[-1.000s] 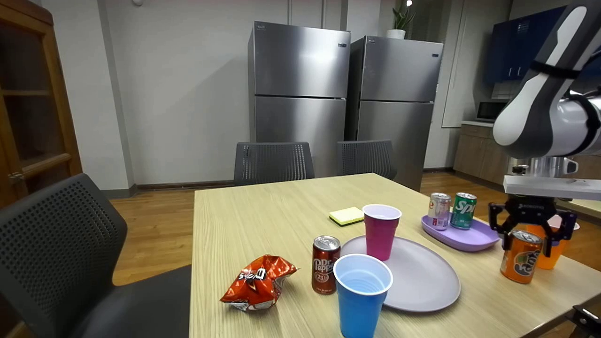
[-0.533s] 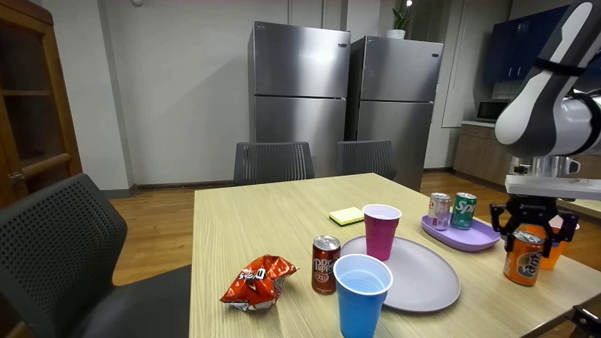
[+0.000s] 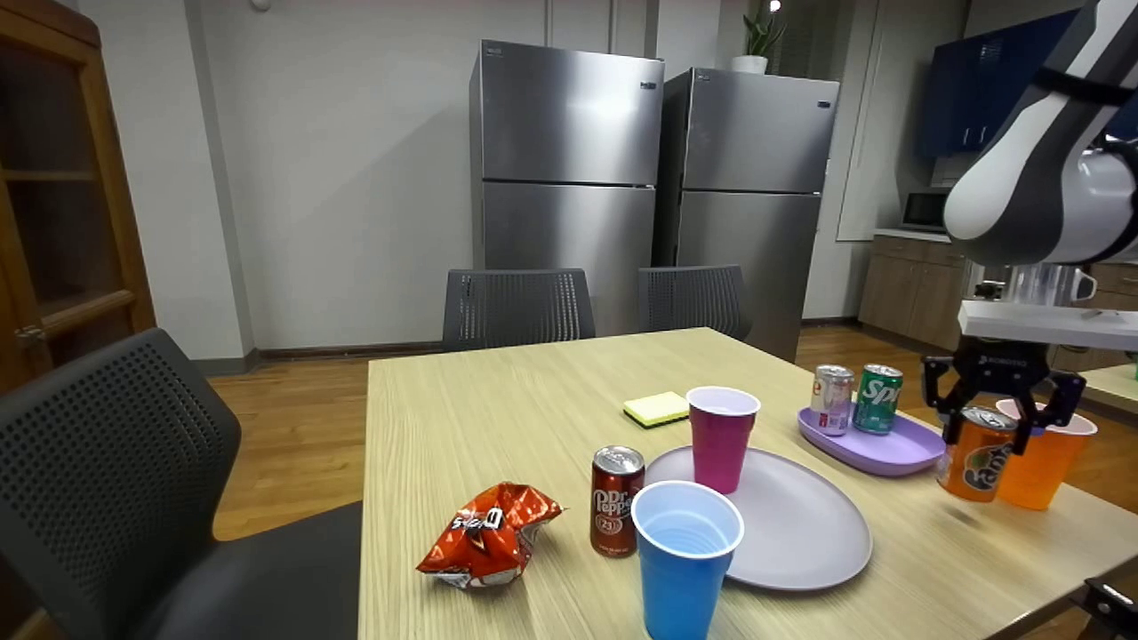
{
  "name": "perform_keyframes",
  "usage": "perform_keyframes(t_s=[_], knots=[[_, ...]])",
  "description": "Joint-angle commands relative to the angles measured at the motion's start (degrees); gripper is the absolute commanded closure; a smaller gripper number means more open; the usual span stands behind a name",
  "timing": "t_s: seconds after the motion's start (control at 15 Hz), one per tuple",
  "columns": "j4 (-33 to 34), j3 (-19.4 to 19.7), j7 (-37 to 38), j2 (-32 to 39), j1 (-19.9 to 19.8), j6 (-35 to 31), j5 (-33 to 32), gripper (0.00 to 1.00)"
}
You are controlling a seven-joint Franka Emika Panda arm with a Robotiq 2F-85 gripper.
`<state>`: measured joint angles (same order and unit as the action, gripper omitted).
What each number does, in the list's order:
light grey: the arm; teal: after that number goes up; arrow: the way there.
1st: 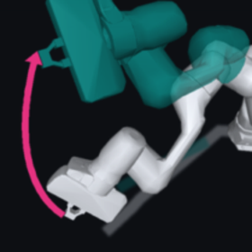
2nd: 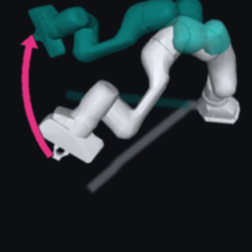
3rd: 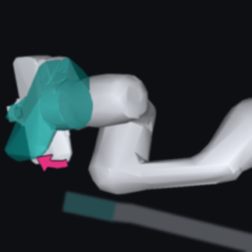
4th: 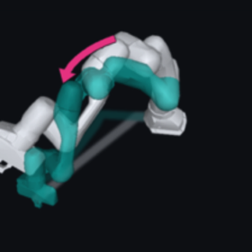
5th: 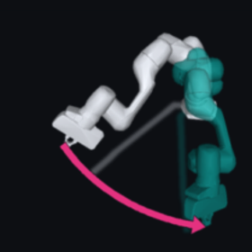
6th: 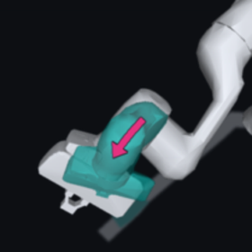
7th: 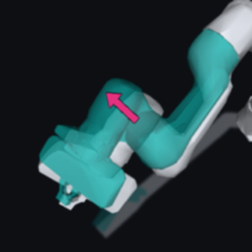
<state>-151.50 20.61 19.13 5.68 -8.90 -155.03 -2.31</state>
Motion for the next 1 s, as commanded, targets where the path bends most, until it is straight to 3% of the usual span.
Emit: perform_keyframes(t_s=[0.0,0.93], knots=[[-0.43,-1.56,-1.98,-4.95,-1.66,1.97,0.18,0.62],[11.29,-5.61,-8.47,1.74,-1.87,5.1,9.35,0.62]])
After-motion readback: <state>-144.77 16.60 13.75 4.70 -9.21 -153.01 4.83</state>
